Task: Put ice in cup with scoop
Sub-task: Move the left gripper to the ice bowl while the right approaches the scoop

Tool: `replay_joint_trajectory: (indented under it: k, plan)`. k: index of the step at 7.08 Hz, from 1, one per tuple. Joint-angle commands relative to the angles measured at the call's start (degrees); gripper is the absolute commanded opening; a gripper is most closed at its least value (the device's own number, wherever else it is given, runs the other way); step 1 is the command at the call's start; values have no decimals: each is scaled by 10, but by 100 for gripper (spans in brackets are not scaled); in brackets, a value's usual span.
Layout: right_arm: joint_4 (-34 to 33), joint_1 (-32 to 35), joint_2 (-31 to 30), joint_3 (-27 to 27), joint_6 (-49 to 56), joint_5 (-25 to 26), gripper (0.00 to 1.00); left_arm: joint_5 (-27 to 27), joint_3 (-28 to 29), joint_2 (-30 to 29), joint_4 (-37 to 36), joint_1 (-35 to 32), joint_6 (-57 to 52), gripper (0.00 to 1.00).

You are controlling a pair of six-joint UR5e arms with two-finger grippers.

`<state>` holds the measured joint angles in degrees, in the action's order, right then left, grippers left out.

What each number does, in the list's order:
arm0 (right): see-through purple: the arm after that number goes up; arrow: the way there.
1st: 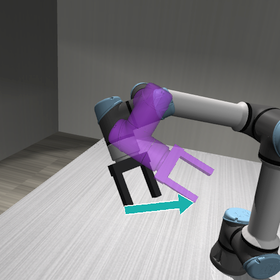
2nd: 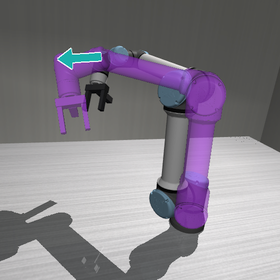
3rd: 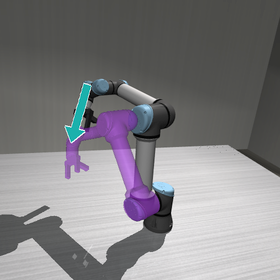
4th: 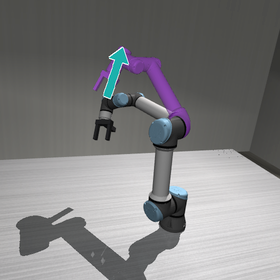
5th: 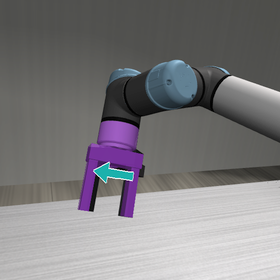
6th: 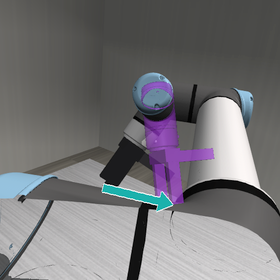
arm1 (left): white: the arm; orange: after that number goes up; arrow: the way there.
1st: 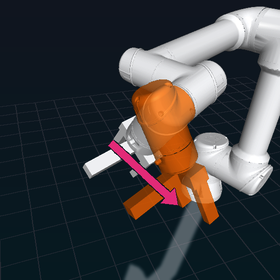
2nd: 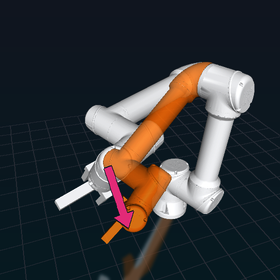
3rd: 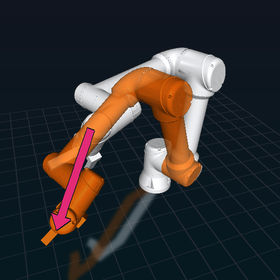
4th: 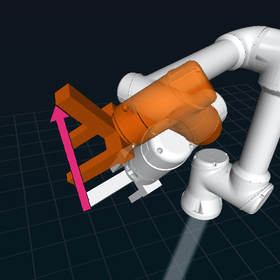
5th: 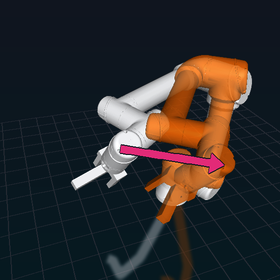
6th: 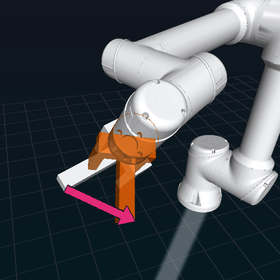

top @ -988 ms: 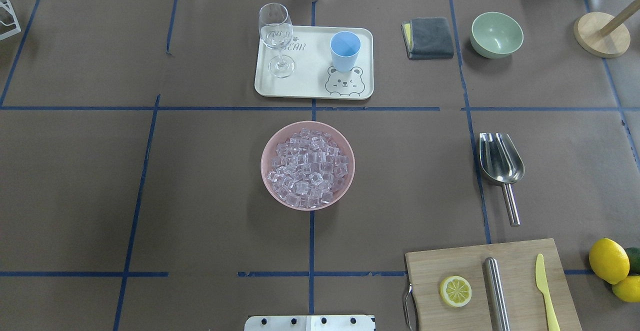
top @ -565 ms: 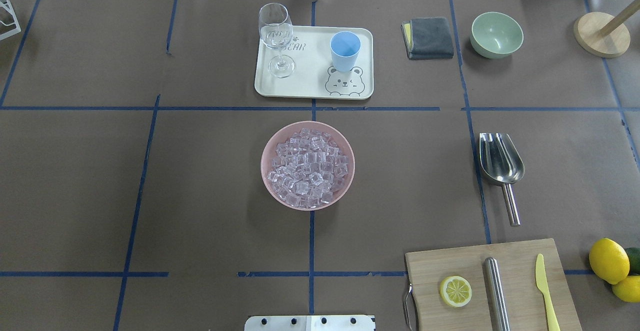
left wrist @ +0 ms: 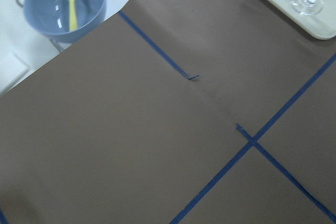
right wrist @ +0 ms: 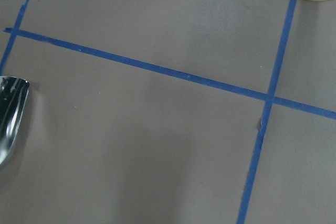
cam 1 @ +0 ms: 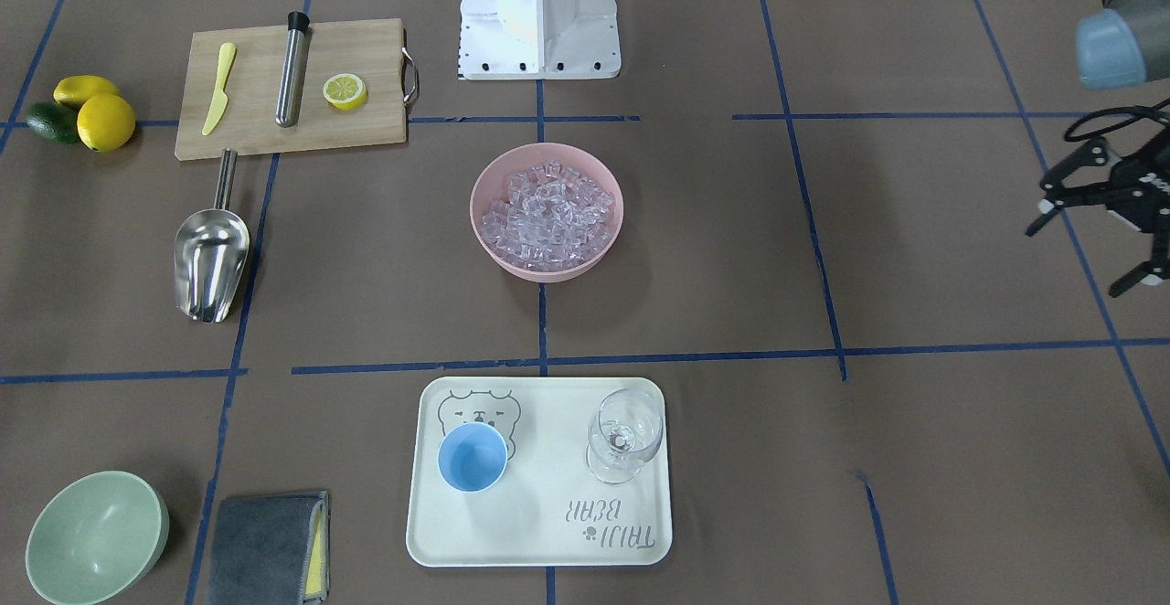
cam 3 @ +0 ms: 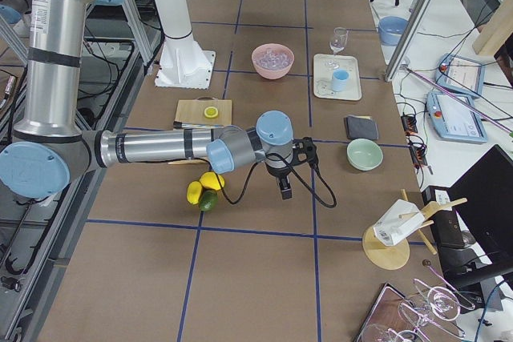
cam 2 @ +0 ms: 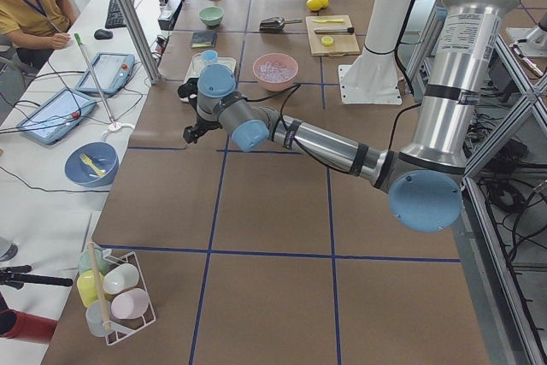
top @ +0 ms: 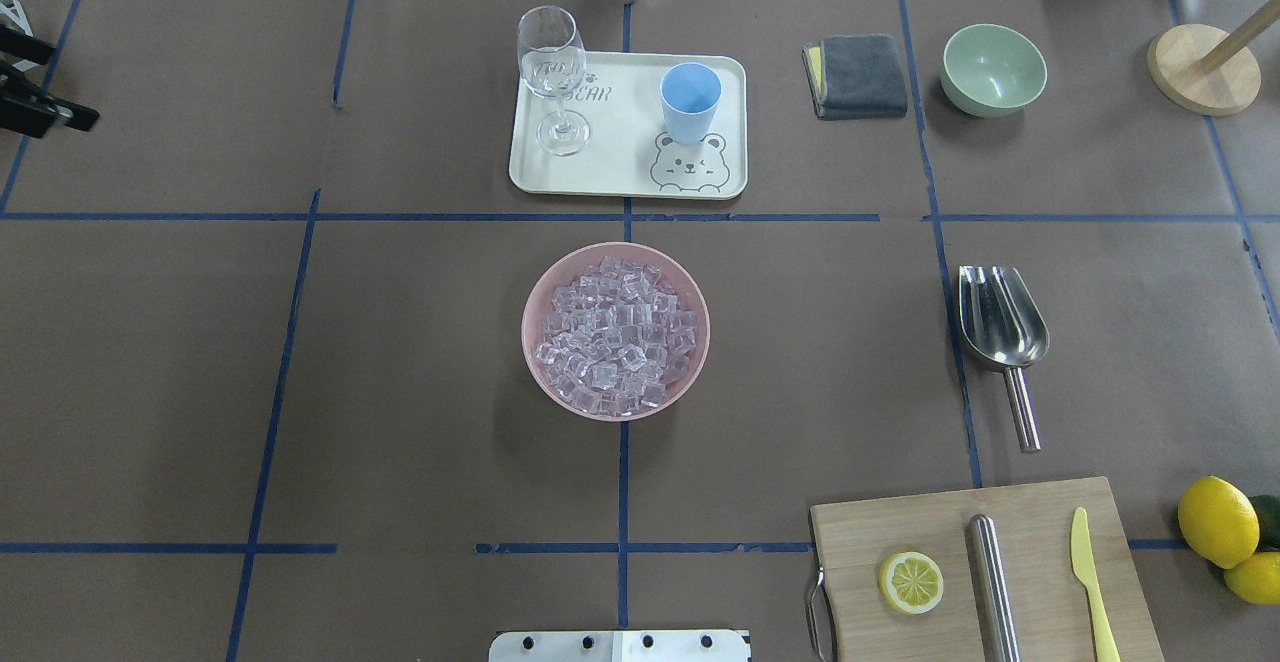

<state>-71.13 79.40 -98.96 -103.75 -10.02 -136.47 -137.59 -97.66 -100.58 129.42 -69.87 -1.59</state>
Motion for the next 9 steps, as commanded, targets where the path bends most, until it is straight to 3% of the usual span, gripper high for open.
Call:
replay_joint_trajectory:
  k: [1, 3, 4, 6, 7, 9]
  plan:
    - [35, -31, 0, -2, -40, 2, 100, 0, 4, -14, 130, 114, 18, 100]
    - [37, -59, -4, -6, -78, 1, 100, 33, 37, -36, 186, 200, 12, 99]
    - [38, -70, -6, -10, -86, 2, 100, 79, 63, -37, 244, 241, 15, 100]
    - [37, -76, -20, -27, -100, 2, 100, 156, 116, -91, 272, 339, 17, 100]
    - [40, -93, -24, -48, -153, 3, 100, 197, 138, -108, 295, 371, 17, 100]
    - [41, -132, -40, -92, -233, 17, 100, 216, 168, -132, 321, 388, 28, 100]
